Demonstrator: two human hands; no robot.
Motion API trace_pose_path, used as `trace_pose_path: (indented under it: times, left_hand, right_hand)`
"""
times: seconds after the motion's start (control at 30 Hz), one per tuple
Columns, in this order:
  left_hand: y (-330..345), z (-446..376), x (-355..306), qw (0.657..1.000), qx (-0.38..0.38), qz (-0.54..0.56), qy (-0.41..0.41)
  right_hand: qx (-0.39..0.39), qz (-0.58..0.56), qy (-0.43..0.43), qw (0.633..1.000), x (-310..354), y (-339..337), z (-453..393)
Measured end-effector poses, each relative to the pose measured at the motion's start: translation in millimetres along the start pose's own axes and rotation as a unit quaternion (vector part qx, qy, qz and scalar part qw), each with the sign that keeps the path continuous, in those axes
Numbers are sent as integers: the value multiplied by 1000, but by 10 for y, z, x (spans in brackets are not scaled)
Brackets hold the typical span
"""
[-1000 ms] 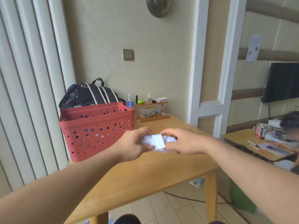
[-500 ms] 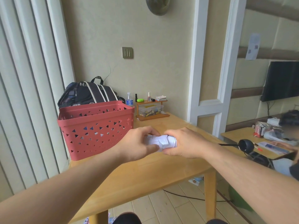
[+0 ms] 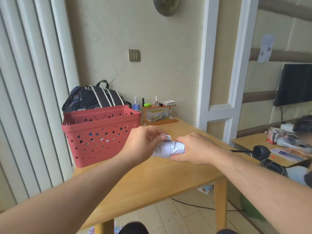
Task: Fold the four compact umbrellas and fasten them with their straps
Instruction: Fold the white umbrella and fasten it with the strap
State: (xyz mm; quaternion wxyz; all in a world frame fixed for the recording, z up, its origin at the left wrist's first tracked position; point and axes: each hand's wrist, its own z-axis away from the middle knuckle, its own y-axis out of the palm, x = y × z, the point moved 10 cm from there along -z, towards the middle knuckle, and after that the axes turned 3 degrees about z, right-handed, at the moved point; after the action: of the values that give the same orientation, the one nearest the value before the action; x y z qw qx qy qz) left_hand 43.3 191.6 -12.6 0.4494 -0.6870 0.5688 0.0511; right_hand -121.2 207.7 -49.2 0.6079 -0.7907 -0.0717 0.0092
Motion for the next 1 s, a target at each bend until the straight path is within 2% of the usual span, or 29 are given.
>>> trace_pose_path:
  times: [0.2,0.33,0.5,0.63,0.73,0.83,1.0]
  left_hand:
    - [-82,-30,35,999,-39,-34,-10]
    - [-83,-25,78,999,7,-18,-32]
    - [-69,7,208,994,54,29,-92]
    - [6,69,426,969,91,127,-193]
    - [54,164,561,935,125,204,-261]
    - [69,224,575,919,147,234,-281]
    - [52,261,540,918,165,222,-285]
  right_hand:
    - [28,-72,-4,997,102,53,28]
    - [64,-153,-31,986,195,104,68]
    - [89,-154,-56,982,314,163,87]
    - [83,-113,-74,987,382,224,70]
    - [100,-143,-82,981,409,292,88]
    - [118,-194,-79,971,417,357,112]
    - [131,-211,-83,965,490,391,149]
